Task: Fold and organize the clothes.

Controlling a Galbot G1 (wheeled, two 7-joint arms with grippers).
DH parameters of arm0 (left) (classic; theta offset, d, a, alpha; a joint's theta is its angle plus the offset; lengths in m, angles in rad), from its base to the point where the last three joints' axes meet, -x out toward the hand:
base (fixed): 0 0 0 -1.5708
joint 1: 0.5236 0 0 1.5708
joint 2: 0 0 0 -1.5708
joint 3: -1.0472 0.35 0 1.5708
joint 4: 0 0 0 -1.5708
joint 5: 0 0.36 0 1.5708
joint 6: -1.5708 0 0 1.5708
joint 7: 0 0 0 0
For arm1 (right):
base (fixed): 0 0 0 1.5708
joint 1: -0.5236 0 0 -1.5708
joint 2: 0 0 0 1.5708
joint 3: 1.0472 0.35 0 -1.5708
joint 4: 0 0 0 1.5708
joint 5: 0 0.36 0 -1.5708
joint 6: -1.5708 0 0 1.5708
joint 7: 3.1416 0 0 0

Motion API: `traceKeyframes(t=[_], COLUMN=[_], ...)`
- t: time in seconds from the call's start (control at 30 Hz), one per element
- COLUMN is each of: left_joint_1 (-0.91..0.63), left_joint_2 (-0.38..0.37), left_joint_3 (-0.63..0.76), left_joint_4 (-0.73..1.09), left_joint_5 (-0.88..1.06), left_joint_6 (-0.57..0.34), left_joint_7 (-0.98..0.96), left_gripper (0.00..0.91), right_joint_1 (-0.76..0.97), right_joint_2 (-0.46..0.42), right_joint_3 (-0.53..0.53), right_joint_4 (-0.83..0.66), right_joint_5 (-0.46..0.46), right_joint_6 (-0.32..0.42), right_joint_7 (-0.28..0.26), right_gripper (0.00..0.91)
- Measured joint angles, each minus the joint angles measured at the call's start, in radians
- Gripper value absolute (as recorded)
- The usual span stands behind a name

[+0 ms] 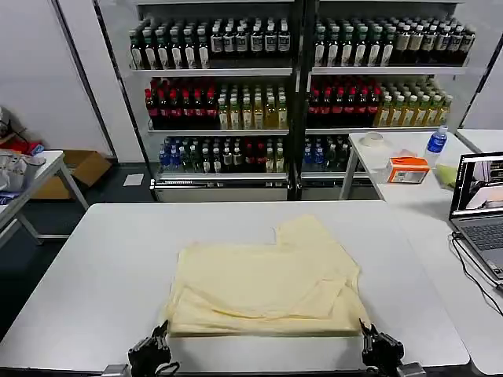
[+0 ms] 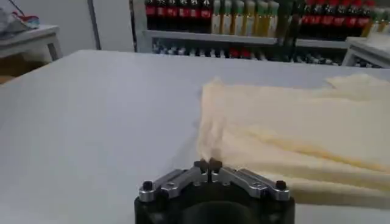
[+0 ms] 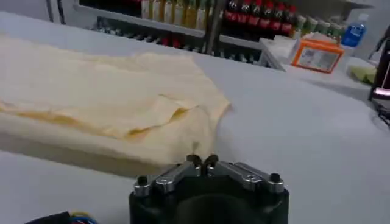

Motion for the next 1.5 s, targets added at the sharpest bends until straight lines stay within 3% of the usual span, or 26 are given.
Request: traceKeyframes(t=[0.03, 0.07, 0.1, 0.4, 0.7, 1.13, 1.5], left_joint_1=[0.012, 0.024, 0.033, 0.075, 0.03, -0.308, -0.622], left_joint_2=[0.001, 0.003, 0.004, 0.026, 0.075, 0.201, 0.259], left_joint_3=[-0.004, -0.008, -0.012, -0.064, -0.125, -0.041, 0.131], left_joint_4=[-0.006, -0.013, -0.019, -0.063, -0.092, 0.072, 0.296], left_joint_5=[0.002, 0.004, 0.006, 0.003, -0.071, -0.25, -0.312], left_joint_6=[0.0, 0.0, 0.0, 0.015, 0.038, 0.117, 0.168], left_joint_7=[0.0, 0.001, 0.003, 0.003, -0.019, -0.086, -0.132], left_gripper=[0.554, 0.554, 0.907, 0.907, 0.907, 0.907, 0.907], right_joint_1=[-0.009, -0.015, -0.021, -0.039, 0.124, 0.73, 1.146], right_joint_2=[0.0, 0.0, 0.0, -0.025, -0.068, -0.013, 0.119], right_joint_3=[0.004, 0.009, 0.014, 0.064, 0.031, -0.311, -0.554], right_joint_4=[0.006, 0.012, 0.017, 0.07, 0.057, -0.247, -0.61], right_joint_5=[-0.004, -0.008, -0.013, -0.02, 0.08, 0.273, 0.395], right_joint_6=[0.0, 0.0, 0.001, 0.036, 0.01, -0.132, -0.212], right_joint_7=[0.0, 0.0, 0.001, 0.02, 0.059, 0.16, 0.183], right_gripper=[0.907, 0.907, 0.907, 0.907, 0.907, 0.907, 0.907])
